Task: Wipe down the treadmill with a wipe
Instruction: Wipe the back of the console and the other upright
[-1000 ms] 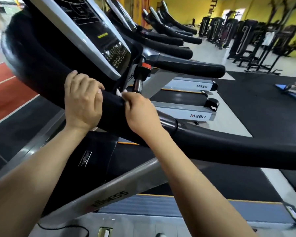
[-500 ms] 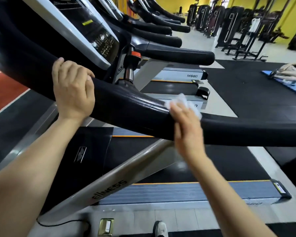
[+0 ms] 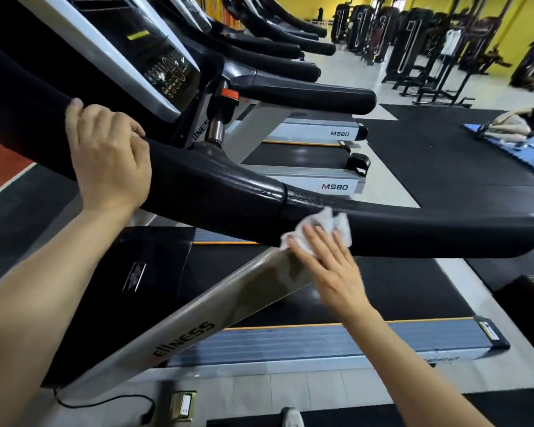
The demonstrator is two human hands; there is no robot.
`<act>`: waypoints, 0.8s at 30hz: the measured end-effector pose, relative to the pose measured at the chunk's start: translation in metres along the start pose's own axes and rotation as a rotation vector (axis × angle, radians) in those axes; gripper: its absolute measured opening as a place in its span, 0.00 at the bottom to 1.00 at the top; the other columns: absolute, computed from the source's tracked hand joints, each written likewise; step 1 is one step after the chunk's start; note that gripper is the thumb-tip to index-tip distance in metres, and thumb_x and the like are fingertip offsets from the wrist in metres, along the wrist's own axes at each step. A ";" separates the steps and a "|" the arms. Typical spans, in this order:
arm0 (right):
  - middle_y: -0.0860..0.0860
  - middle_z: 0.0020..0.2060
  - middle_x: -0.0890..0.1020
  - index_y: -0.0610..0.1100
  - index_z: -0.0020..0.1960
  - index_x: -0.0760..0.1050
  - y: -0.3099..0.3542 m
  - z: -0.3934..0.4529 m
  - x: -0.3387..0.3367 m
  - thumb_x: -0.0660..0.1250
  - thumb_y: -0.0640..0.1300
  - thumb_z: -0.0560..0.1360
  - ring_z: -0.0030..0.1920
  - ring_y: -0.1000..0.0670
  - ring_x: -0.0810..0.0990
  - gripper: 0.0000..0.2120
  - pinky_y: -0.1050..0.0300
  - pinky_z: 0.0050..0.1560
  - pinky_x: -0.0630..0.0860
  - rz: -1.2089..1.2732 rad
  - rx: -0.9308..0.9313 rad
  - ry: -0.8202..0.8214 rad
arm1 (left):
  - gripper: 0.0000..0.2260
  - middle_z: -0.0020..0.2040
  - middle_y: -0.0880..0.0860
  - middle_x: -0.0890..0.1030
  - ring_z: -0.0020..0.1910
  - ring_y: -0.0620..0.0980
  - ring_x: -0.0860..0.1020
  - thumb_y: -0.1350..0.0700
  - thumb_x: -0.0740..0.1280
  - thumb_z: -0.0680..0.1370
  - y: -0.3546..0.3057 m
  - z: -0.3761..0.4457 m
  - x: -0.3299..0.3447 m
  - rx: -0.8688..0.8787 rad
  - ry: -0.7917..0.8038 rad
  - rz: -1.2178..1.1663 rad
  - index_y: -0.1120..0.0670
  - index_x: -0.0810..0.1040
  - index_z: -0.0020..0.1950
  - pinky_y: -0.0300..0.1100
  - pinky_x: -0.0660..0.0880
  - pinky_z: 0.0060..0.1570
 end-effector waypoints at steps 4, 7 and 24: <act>0.45 0.79 0.62 0.45 0.78 0.64 -0.024 -0.011 -0.008 0.60 0.28 0.77 0.80 0.44 0.59 0.31 0.39 0.78 0.57 0.158 0.216 -0.101 | 0.12 0.46 0.60 0.80 0.59 0.63 0.74 0.55 0.58 0.82 -0.028 -0.002 0.006 -0.060 0.050 -0.002 0.59 0.79 0.48 0.58 0.51 0.80; 0.44 0.76 0.69 0.42 0.77 0.67 -0.009 0.024 -0.022 0.61 0.32 0.81 0.79 0.44 0.62 0.25 0.39 0.78 0.58 0.227 0.316 -0.203 | 0.08 0.49 0.60 0.80 0.55 0.62 0.75 0.59 0.62 0.79 -0.079 -0.022 0.012 0.108 0.109 -0.120 0.59 0.78 0.53 0.58 0.57 0.78; 0.43 0.57 0.82 0.42 0.61 0.79 -0.221 -0.037 -0.055 0.56 0.40 0.80 0.59 0.38 0.78 0.16 0.40 0.68 0.67 0.176 0.736 -0.129 | 0.19 0.66 0.59 0.78 0.69 0.64 0.70 0.51 0.54 0.86 -0.175 -0.073 0.039 0.121 0.333 0.030 0.59 0.75 0.68 0.62 0.53 0.78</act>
Point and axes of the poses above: each hand's wrist, its own z-axis towards the middle knuckle, its own x-axis out of the palm, y = z × x, the point moved 8 cm from there along z, towards the middle knuckle
